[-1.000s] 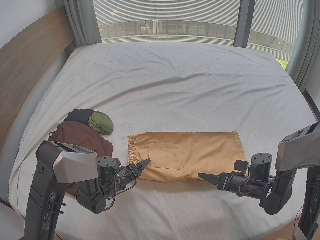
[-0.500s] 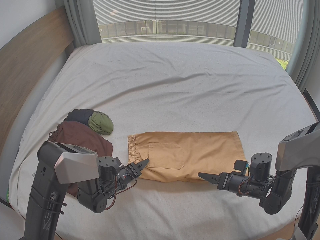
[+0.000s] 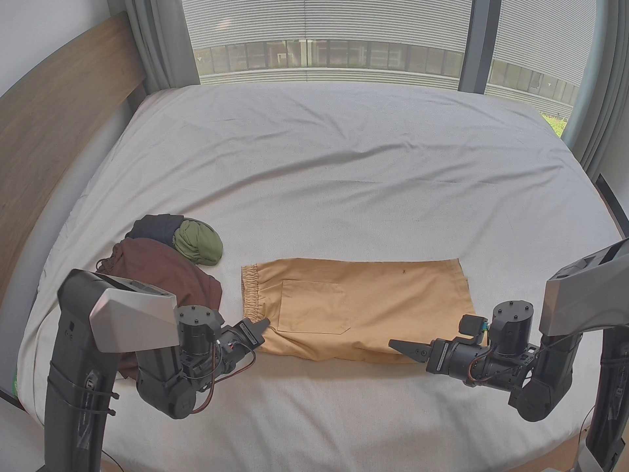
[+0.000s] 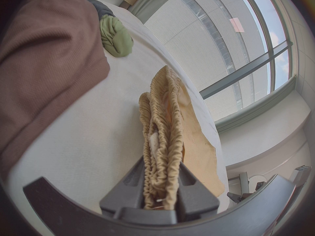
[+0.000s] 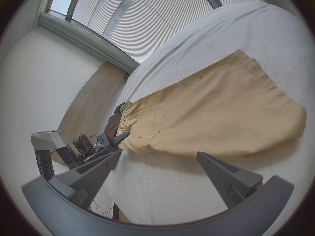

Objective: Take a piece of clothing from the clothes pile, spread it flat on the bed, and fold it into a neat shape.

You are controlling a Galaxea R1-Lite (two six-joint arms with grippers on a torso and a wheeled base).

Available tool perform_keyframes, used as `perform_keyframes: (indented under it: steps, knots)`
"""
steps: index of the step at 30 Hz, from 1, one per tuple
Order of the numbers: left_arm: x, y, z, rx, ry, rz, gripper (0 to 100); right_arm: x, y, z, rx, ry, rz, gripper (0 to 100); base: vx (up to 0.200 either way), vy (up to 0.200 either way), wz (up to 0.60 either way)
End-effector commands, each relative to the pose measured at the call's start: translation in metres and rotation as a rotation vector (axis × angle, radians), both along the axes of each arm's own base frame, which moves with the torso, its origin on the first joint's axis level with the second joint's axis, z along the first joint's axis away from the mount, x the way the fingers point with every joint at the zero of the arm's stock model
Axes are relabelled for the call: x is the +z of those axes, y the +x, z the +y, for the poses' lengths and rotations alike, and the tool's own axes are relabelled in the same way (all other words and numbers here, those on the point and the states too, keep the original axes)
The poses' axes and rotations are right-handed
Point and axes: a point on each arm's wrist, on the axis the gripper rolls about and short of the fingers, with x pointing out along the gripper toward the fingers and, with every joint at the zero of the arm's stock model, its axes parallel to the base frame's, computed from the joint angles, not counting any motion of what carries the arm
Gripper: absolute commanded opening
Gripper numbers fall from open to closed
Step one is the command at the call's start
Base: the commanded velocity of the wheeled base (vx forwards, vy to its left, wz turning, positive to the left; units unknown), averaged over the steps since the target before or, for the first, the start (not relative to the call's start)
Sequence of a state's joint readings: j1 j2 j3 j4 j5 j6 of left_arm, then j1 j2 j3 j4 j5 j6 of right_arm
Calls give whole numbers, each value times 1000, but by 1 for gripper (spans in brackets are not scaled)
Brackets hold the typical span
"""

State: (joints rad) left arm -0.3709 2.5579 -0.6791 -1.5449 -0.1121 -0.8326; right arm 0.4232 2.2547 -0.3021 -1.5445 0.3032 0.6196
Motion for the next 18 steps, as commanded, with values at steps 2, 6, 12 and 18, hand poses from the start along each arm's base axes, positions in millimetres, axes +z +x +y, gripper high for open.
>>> perform_keyframes:
  steps: [2,6,12,18]
  knots:
    - [20,-9,13,15,23,-20,0,-1,2,-2,-7,0,2,100,0,0,0]
    - [22,-12,22,22,55,-19,0,-2,2,-2,-6,-2,2,100,0,0,0]
    - [17,-22,36,20,147,2,0,-3,2,-1,-6,-4,6,100,0,0,0]
    - [21,-30,55,53,175,23,0,-4,2,-1,-5,-5,7,100,0,0,0]
